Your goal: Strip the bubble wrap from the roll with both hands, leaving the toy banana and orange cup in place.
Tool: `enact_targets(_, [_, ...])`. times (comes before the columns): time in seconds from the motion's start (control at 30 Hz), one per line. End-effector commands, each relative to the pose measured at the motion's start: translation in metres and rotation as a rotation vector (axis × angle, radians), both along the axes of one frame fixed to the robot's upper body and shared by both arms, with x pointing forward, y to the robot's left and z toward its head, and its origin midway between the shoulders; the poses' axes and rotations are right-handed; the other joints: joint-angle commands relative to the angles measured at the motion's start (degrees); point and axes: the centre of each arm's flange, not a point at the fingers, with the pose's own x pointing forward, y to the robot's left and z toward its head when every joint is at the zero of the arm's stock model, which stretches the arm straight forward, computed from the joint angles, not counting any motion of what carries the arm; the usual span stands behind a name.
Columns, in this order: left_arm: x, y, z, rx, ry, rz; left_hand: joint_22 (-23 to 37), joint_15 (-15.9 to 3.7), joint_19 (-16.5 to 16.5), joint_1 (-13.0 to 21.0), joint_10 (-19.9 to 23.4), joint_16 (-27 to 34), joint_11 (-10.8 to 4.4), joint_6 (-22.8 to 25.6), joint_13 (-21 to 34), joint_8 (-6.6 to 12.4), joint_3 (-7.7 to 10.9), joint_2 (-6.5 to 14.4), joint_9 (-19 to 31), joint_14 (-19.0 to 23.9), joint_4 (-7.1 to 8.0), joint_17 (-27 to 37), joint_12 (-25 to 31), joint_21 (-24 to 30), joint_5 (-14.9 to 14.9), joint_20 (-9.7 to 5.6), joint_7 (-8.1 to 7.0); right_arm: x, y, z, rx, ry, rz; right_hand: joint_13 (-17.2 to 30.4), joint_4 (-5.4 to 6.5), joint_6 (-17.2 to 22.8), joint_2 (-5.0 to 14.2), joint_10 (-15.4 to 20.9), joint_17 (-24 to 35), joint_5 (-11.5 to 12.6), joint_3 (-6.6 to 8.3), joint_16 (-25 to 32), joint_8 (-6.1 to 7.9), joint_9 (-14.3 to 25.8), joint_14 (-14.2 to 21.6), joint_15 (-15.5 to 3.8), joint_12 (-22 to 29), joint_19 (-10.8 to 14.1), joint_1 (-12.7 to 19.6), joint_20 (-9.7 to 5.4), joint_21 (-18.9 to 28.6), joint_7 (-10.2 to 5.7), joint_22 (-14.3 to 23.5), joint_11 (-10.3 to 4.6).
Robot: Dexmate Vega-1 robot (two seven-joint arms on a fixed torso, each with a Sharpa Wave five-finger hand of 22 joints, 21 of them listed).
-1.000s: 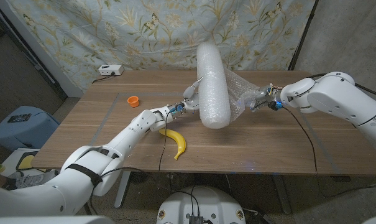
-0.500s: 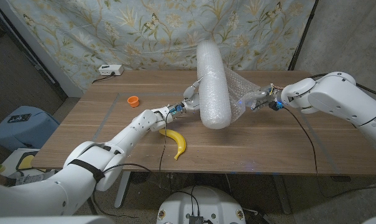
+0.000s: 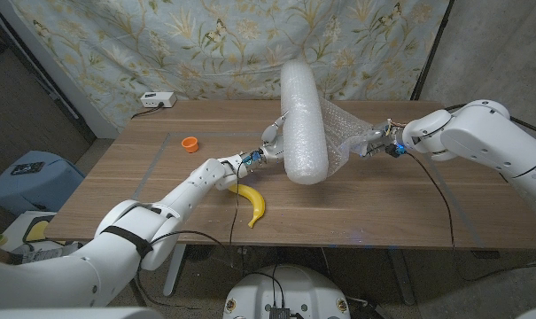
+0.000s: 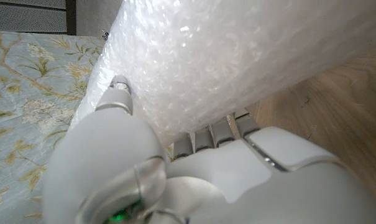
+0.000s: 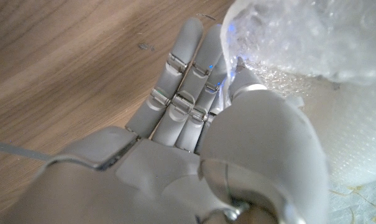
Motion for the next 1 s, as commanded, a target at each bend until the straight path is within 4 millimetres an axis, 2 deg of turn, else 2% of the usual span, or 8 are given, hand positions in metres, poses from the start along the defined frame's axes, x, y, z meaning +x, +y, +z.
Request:
enact_targets(0.03, [0.0013, -0.0003, -0.0063, -0.037, 0.006, -0.009, 0.2, 0.36, -0.7, -1.3, -1.4, 0.5, 0.60, -2.2, 0.0, -1.42, -0.18, -0.3, -0.1, -0.9, 0.15, -0.4, -0.5, -0.5, -0.2, 0.52, 1.83, 0.0006, -0.0009, 0.0009, -0.017, 0.020, -0.006, 0.3, -0.03, 0.3, 0.08, 0.5, 0.2, -0.1, -0.40, -0.4, 0.19, 0.1, 0.5, -0.16, -0.1, -0.2, 0.8, -0.89, 0.6, 0.17, 0.2, -0.06])
enact_targets(0.2, [0.0024, 0.0009, -0.0062, -0.046, -0.004, -0.014, 0.2, 1.01, -1.6, -2.5, -2.9, 0.4, 0.79, -4.3, -0.1, -2.78, -0.66, -0.8, -0.4, -2.2, 0.41, -0.8, -0.9, -1.1, -0.5, 0.83, 2.02, 0.0018, -0.0008, 0.0011, -0.017, 0.024, -0.005, 0.4, 0.01, 0.3, 0.14, 0.5, 0.4, -0.1, -0.49, -0.6, 0.18, 0.2, 0.5, -0.15, -0.2, -0.5, 0.9, -0.88, 1.1, 0.22, 0.1, 0.04])
enact_targets(0.37, [0.0038, 0.0017, -0.0057, -0.047, -0.016, -0.019, 0.2, 1.65, -2.3, -3.0, -3.7, 0.2, 0.75, -5.0, -0.1, -3.35, -0.76, -0.9, -0.6, -3.2, 0.41, -1.1, -1.1, -1.5, -0.6, 0.93, 2.08, 0.0027, -0.0013, 0.0012, -0.018, 0.026, -0.007, 0.3, 0.00, 0.3, 0.15, 0.6, 0.4, -0.1, -0.55, -0.8, 0.20, 0.2, 0.5, -0.15, -0.4, -0.6, 0.9, -0.88, 1.4, 0.38, 0.0, 0.05])
enact_targets(0.73, [0.0066, 0.0037, -0.0046, -0.058, -0.011, -0.019, 0.2, 2.02, -2.6, -3.2, -3.9, 0.4, 0.77, -5.0, -0.2, -3.65, -0.63, -0.7, -0.7, -3.6, 0.41, -1.3, -1.1, -1.9, -0.7, 0.99, 1.98, 0.0045, -0.0009, 0.0019, -0.017, 0.029, -0.007, 0.5, 0.02, 0.3, 0.19, 0.6, 0.6, -0.1, -0.69, -1.1, 0.19, 0.3, 0.6, -0.15, -0.6, -1.0, 1.0, -0.88, 2.2, 0.39, -0.1, 0.00])
enact_targets(1.0, [0.0076, 0.0010, -0.0124, -0.136, 0.025, -0.026, 0.2, 1.63, -2.2, -3.4, -3.7, 0.6, 0.53, -4.8, -0.2, -3.81, -0.54, -0.5, -0.8, -3.4, 0.41, -1.5, -0.9, -1.8, -0.7, 0.91, 1.82, 0.0050, 0.0011, 0.0036, -0.032, 0.044, -0.011, 0.6, 0.02, 0.4, 0.19, 0.7, 0.8, -0.1, -0.79, -1.2, 0.18, 0.3, 0.7, -0.15, -0.7, -1.2, 1.1, -0.86, 2.8, 0.30, -0.2, 0.12])
